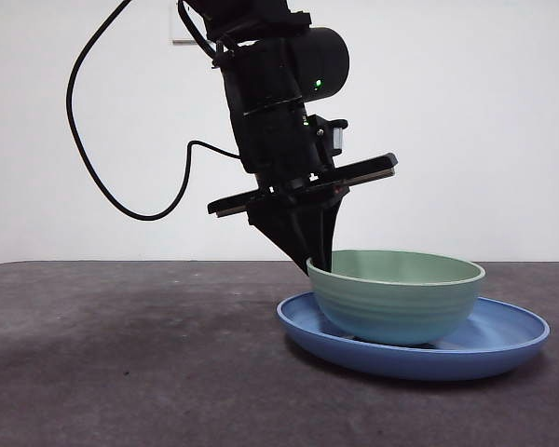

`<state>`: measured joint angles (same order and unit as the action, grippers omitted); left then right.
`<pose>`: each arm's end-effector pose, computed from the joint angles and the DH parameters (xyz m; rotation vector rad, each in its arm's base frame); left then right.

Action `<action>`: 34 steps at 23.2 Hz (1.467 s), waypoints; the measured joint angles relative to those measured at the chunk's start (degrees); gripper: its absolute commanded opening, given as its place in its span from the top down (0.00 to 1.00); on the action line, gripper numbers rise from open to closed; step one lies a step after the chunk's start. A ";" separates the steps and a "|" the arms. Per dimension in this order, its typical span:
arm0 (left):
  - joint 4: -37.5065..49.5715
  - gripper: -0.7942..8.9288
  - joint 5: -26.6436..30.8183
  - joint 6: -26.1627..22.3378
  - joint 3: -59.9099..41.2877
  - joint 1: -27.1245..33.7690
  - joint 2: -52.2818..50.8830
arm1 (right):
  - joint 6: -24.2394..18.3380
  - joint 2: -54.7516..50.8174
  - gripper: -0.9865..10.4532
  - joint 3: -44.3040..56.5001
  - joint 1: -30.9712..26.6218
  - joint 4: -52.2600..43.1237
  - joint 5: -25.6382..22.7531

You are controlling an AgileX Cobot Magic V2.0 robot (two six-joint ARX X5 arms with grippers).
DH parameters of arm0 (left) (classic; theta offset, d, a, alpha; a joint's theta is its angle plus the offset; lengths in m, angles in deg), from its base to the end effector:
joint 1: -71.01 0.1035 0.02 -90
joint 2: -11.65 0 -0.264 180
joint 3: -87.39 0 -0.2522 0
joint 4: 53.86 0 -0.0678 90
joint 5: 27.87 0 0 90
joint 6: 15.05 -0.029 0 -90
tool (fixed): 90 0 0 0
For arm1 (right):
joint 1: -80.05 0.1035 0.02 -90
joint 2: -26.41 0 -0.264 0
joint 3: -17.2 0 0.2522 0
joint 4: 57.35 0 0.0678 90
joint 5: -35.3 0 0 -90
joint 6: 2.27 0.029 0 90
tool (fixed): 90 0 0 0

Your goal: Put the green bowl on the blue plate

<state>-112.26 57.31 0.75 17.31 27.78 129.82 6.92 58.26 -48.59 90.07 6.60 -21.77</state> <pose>0.3135 -0.2980 0.2113 0.1601 1.2112 -0.5739 0.0807 0.0303 0.3375 0.2558 0.5837 0.6893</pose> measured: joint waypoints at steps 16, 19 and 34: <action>-20.35 0.40 -1.09 -7.19 7.72 -0.52 -10.36 | 0.00 0.00 0.38 0.00 0.00 0.00 0.00; -23.61 0.40 -1.09 -9.03 7.80 -0.52 -19.98 | 0.00 0.00 0.38 0.00 0.00 0.00 0.00; -13.55 0.37 -0.96 -10.58 -21.66 0.00 -67.45 | 0.00 0.00 0.38 0.00 0.00 0.04 0.00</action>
<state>-125.81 56.35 -9.83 -4.35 27.78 62.37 6.92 58.26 -48.59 90.07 6.65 -21.77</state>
